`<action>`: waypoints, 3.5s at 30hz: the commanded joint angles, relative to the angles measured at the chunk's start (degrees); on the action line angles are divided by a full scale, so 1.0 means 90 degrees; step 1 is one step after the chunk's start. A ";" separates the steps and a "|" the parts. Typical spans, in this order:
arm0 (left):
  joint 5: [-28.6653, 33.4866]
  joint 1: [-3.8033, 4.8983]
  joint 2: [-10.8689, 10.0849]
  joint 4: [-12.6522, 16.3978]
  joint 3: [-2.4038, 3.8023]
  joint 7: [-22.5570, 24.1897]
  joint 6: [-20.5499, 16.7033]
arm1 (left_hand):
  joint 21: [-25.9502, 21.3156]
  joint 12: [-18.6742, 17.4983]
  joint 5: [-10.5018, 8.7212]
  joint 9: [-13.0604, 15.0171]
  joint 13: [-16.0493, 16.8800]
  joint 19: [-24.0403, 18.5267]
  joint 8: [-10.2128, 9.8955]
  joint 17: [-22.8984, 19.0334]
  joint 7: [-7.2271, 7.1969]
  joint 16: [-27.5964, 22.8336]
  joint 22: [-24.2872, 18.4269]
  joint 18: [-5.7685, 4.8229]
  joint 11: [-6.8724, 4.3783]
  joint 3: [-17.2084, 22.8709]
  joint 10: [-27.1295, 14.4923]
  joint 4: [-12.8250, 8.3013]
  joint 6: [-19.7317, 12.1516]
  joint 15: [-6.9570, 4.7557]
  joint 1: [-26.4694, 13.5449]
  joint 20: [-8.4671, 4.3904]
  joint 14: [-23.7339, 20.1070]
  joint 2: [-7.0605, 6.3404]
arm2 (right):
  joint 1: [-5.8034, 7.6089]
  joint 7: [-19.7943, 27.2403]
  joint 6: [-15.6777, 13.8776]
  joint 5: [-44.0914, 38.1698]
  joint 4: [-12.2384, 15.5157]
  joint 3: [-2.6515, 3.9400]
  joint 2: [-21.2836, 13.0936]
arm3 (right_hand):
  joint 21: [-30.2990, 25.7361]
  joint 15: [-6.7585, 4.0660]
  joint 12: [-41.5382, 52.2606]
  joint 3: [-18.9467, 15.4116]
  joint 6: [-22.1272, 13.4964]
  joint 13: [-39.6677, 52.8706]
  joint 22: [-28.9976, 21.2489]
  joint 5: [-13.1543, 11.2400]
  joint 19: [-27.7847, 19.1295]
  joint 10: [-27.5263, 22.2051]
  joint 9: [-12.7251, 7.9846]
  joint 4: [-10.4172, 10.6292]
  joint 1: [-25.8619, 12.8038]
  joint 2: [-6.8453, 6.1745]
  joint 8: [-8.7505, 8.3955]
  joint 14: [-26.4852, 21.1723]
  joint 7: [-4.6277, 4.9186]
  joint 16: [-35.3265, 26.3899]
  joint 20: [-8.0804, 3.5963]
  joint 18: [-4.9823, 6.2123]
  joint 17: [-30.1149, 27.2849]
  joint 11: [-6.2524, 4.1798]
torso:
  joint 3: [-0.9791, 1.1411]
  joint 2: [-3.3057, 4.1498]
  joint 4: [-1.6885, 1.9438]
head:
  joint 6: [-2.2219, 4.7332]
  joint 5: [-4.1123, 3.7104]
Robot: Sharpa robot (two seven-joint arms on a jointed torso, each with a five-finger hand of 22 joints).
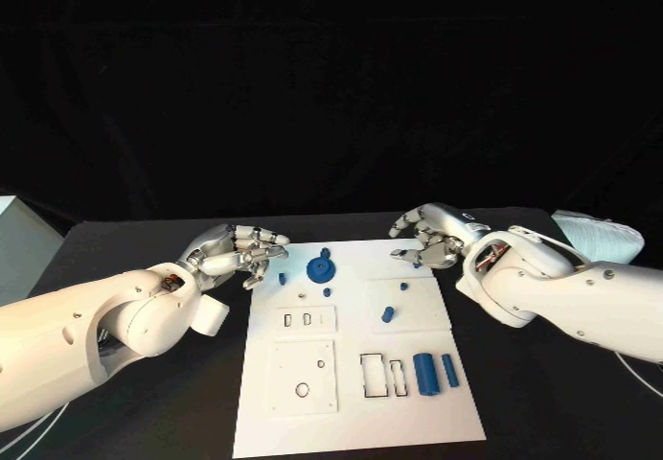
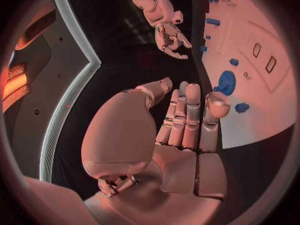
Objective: Assemble the parts on the task board
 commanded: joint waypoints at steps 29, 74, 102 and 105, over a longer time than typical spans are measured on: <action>0.0035 -0.0035 0.0048 -0.0071 -0.0016 0.0078 0.0154 | 0.0014 0.0043 -0.0024 0.0013 0.0010 -0.0046 -0.0007 0.0009 -0.0010 -0.0009 -0.0021 -0.0085 -0.0007 0.0040 -0.0053 -0.0018 -0.0047 -0.0002 -0.0075 0.0001 -0.0037 0.0006 | -0.0493 0.1186 0.0190 0.0602 -0.1493 -0.0072 0.0026 | 0.0036 0.0109 -0.0053 -0.0017 -0.0325 0.1223 0.1673 0.0113 0.0666 0.0202 -0.0137 0.0074 0.0189 -0.0104 -0.0299 0.0553 0.0066 0.0002 0.0117 -0.0044 0.1248 0.0096 | 0.0066 -0.0005 -0.0020 | -0.0100 -0.0017; 0.0017 -0.0038 0.0033 -0.0078 -0.0019 0.0020 0.0166 | 0.0016 0.0045 -0.0024 0.0015 0.0016 -0.0053 -0.0010 0.0008 -0.0002 -0.0014 -0.0021 -0.0084 -0.0002 0.0045 -0.0062 -0.0023 -0.0055 0.0001 -0.0088 0.0003 -0.0042 0.0007 | -0.0667 0.1116 0.0097 0.0648 -0.1832 -0.0073 0.0491 | 0.0036 -0.0046 0.0069 0.0523 0.0563 0.1336 0.1673 0.0300 0.0666 0.0333 -0.0089 -0.0006 0.0273 0.0060 -0.0016 0.0558 -0.0127 0.0007 -0.0005 -0.0044 0.1265 -0.0067 | 0.0094 0.0000 -0.0010 | -0.0182 -0.0002; 0.0026 -0.0040 0.0081 -0.0232 -0.0032 0.0045 0.0217 | 0.0023 0.0047 -0.0025 0.0017 0.0022 -0.0053 -0.0014 0.0008 0.0002 -0.0016 -0.0012 -0.0086 0.0003 0.0048 -0.0070 -0.0025 -0.0065 0.0006 -0.0104 0.0006 -0.0044 0.0006 | -0.0397 0.0028 -0.0748 0.0790 -0.0548 -0.0039 0.0234 | 0.0036 -0.0270 0.0121 0.0932 0.0993 0.1391 0.1673 0.0093 0.0666 0.0398 0.0086 -0.0177 0.0179 0.0173 0.0465 0.0567 -0.0412 0.0014 -0.0220 -0.0044 0.1294 -0.0327 | 0.0065 -0.0134 -0.0066 | -0.0153 0.0057; 0.0031 -0.0040 0.0109 -0.0266 -0.0038 0.0046 0.0222 | 0.0023 0.0047 -0.0025 0.0017 0.0022 -0.0053 -0.0014 0.0008 0.0002 -0.0016 -0.0012 -0.0086 0.0003 0.0048 -0.0070 -0.0025 -0.0065 0.0006 -0.0104 0.0006 -0.0044 0.0006 | -0.0357 -0.0231 -0.0725 0.0775 -0.0196 -0.0040 0.0279 | 0.0036 -0.0267 0.0120 0.0939 0.0976 0.1391 0.1673 0.0089 0.0666 0.0399 0.0090 -0.0177 0.0139 0.0145 0.0477 0.0567 -0.0407 0.0013 -0.0223 -0.0044 0.1293 -0.0326 | 0.0050 -0.0166 -0.0066 | -0.0179 0.0104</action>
